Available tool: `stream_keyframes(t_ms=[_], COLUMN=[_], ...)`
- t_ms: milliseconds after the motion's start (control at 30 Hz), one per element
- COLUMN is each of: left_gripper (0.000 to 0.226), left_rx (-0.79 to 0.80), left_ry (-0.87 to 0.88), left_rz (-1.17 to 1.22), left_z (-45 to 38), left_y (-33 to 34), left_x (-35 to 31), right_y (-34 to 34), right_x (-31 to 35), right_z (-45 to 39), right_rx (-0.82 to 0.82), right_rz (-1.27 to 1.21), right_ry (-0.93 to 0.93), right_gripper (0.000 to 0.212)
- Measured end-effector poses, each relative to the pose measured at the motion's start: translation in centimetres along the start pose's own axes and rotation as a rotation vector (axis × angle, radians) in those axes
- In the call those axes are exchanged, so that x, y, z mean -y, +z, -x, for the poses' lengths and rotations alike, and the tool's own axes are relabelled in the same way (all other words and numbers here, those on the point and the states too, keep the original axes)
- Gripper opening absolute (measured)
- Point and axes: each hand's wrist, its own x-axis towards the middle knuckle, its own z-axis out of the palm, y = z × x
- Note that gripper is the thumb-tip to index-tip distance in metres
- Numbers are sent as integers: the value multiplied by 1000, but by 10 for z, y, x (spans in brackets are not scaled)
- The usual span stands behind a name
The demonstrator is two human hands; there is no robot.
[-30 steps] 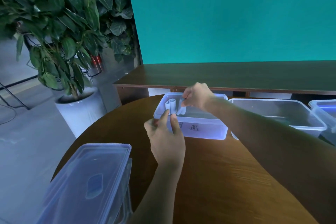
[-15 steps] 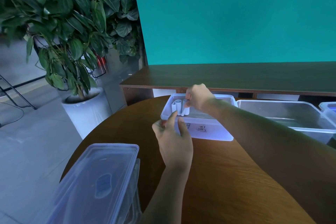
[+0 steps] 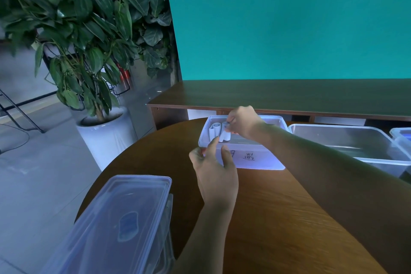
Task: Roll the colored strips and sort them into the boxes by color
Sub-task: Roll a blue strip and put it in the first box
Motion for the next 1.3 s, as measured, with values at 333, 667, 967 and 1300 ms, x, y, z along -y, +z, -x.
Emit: stream_keyframes(t_ms=[333,667,967,1300], left_gripper=[40,36,28,34], left_rx=[-34,-62,88,543], left_ry=[5,106,228,122], left_rz=[22,8,57,63], left_z=[2,15,70,153], left_y=[-1,-9,3,14], left_x=[-2,-7,-34,-75], right_y=[-19,-45,-51,-47], right_x=[-9,-20,-56,-116], right_z=[13,65,198,353], right_rx=[-7,-124,-249,-416], right_rz=[-28,-202,-418,-372], right_ry=[15,16,42,203], right_gripper=[14,14,8,9])
